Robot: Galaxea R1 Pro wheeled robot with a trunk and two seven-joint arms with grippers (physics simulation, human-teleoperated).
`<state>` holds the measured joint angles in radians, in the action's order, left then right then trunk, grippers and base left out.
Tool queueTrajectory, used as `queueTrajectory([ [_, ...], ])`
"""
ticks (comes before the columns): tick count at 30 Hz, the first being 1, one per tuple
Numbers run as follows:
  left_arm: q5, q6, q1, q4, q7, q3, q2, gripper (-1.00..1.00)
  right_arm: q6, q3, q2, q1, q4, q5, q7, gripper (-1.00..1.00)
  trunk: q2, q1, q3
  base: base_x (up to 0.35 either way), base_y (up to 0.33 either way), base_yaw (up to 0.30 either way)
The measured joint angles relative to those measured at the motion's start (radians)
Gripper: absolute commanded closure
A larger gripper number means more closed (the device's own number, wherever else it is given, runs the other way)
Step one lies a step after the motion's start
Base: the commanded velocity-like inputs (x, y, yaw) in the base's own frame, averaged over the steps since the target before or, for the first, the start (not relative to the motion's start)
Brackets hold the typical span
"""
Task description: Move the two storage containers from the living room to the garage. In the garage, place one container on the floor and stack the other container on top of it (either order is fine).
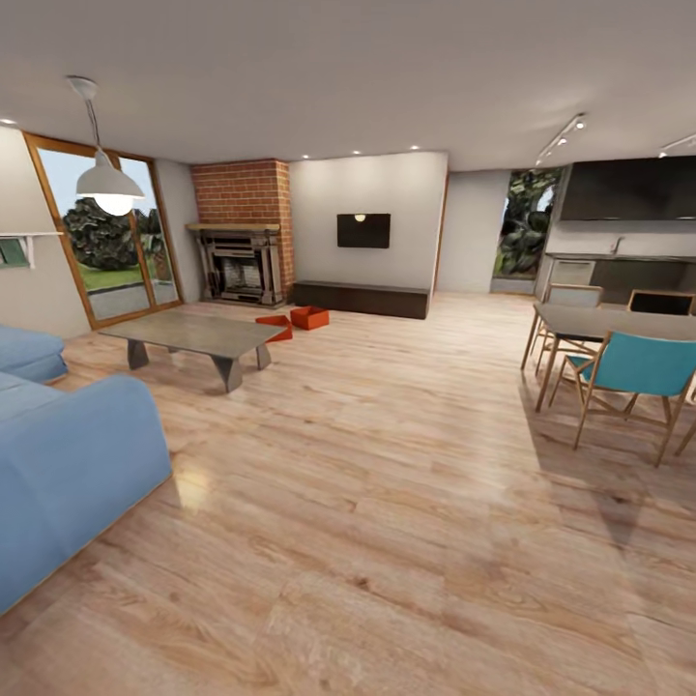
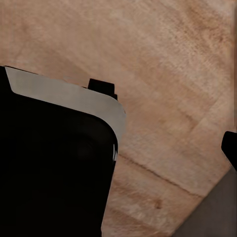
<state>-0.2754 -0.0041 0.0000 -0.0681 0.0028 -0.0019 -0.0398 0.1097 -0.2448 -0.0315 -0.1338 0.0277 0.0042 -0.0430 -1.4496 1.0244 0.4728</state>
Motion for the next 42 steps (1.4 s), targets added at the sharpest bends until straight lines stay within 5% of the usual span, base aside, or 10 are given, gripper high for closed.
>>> queueTrajectory([
  [42,0.000,0.002,0.000,0.000,0.000,-0.002,-0.001,-1.00,0.006,0.003,0.001,0.000,0.000,-0.001,0.000,-1.00,0.000,0.000,0.000,0.323,0.000,0.000],
])
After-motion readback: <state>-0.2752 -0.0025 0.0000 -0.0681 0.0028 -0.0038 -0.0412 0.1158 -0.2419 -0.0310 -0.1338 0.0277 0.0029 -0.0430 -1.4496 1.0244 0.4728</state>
